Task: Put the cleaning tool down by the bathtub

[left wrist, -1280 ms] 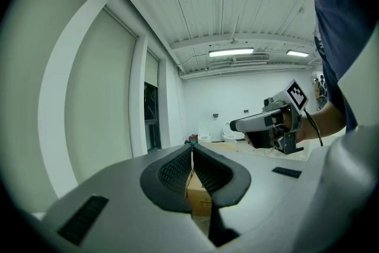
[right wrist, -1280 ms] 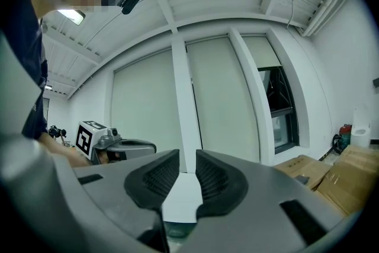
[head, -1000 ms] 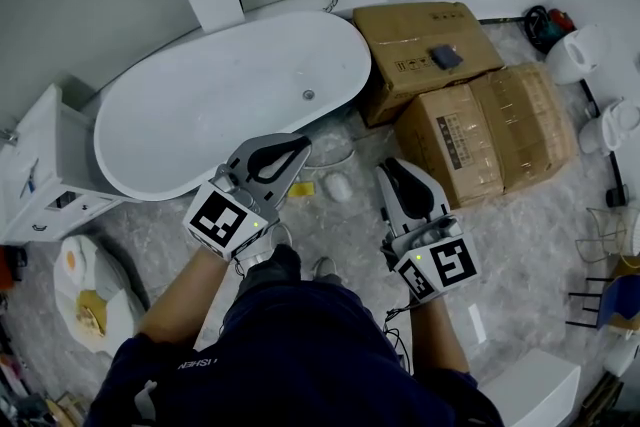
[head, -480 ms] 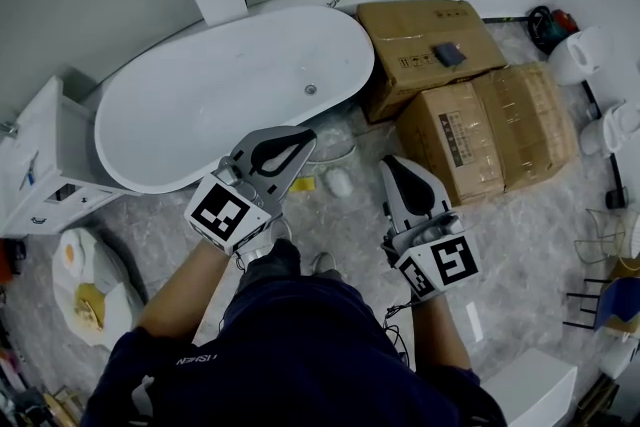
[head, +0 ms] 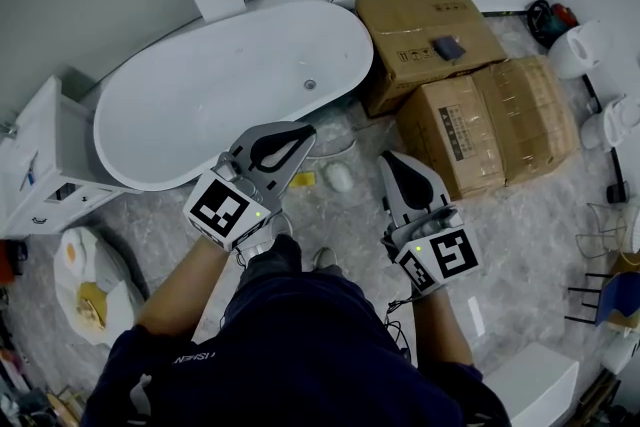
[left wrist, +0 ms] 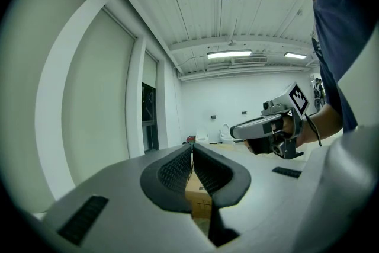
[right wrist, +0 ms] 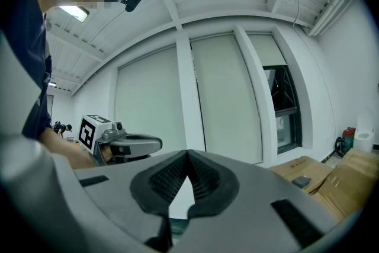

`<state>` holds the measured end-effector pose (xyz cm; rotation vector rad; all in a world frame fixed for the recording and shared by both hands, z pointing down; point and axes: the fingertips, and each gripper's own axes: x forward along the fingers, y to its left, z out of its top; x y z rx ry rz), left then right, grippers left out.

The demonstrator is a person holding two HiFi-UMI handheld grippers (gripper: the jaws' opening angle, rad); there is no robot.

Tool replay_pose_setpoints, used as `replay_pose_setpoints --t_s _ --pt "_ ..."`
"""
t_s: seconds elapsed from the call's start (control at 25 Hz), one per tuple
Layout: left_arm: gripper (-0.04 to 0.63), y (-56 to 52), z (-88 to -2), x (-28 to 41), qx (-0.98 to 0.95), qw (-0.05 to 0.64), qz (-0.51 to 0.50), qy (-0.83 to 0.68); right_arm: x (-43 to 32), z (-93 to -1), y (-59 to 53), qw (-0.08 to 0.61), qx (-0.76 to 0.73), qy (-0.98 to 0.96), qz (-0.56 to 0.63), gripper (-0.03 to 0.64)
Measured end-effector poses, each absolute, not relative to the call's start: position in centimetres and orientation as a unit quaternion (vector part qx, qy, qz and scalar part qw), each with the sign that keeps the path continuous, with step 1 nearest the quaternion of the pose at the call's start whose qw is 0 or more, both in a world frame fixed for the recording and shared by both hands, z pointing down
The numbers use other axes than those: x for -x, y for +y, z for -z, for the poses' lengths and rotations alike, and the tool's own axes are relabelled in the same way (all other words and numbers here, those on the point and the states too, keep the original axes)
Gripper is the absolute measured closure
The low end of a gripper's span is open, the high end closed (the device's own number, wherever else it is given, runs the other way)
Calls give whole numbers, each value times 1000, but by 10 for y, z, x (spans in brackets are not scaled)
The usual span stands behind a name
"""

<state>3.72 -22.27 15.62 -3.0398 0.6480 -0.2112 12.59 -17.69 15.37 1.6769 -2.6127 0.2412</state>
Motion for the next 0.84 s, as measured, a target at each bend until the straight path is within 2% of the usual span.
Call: replay_pose_setpoints --t_s 0.84 --pt "561 -221 -162 -39 974 12 74 213 -134 -163 -176 9 -548 -832 -88 614"
